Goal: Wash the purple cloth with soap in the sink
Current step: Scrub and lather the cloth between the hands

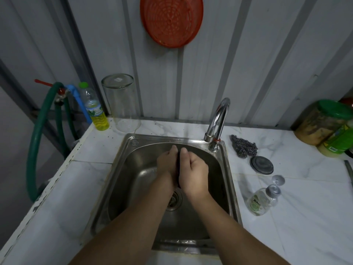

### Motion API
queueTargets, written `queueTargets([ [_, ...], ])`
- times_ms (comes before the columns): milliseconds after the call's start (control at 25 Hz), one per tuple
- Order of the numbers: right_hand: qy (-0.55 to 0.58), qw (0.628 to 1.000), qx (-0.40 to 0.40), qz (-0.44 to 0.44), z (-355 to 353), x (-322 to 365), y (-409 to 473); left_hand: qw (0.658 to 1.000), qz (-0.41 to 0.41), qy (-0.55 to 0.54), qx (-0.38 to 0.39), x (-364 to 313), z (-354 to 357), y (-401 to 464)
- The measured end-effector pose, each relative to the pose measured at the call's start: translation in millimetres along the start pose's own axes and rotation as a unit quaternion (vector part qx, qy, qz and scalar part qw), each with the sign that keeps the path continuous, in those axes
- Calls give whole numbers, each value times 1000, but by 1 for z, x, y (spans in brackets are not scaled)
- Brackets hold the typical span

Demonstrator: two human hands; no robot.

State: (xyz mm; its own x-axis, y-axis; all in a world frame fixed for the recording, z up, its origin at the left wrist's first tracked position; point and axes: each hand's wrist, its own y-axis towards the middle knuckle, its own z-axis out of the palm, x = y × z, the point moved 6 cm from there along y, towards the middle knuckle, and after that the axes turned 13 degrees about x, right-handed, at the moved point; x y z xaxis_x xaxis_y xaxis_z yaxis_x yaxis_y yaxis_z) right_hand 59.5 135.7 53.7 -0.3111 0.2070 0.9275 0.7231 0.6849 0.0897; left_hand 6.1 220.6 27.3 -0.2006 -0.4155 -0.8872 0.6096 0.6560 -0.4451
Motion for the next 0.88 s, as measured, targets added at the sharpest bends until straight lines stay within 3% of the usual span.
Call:
queueTargets([
  [80,-10,999,-6,46,-16,-5,19,997,-37,-45,40,10,11,-5],
  [200,-20,991,2,134,-33,-21,29,998,-32,0,55,7,19,-8],
  [320,-5,999,-5,36,-17,-4,9,997,-23,-67,5,-2,5,-4],
  [400,-5,999,9,-41,1,11,-6,998,-7,-61,12,-7,-1,5],
  [480,-24,999,-1,-28,-2,12,3,999,-8,-26,21,-7,1,2],
  [680,-83,987,27,132,-28,-10,35,997,-46,-23,54,1,13,-6],
  [800,-62,995,17,72,-17,2,15,999,-17,-47,16,-8,3,-4],
  [880,-56,998,24,3,-1,15,-5,995,-26,-93,33,-6,-4,2],
])
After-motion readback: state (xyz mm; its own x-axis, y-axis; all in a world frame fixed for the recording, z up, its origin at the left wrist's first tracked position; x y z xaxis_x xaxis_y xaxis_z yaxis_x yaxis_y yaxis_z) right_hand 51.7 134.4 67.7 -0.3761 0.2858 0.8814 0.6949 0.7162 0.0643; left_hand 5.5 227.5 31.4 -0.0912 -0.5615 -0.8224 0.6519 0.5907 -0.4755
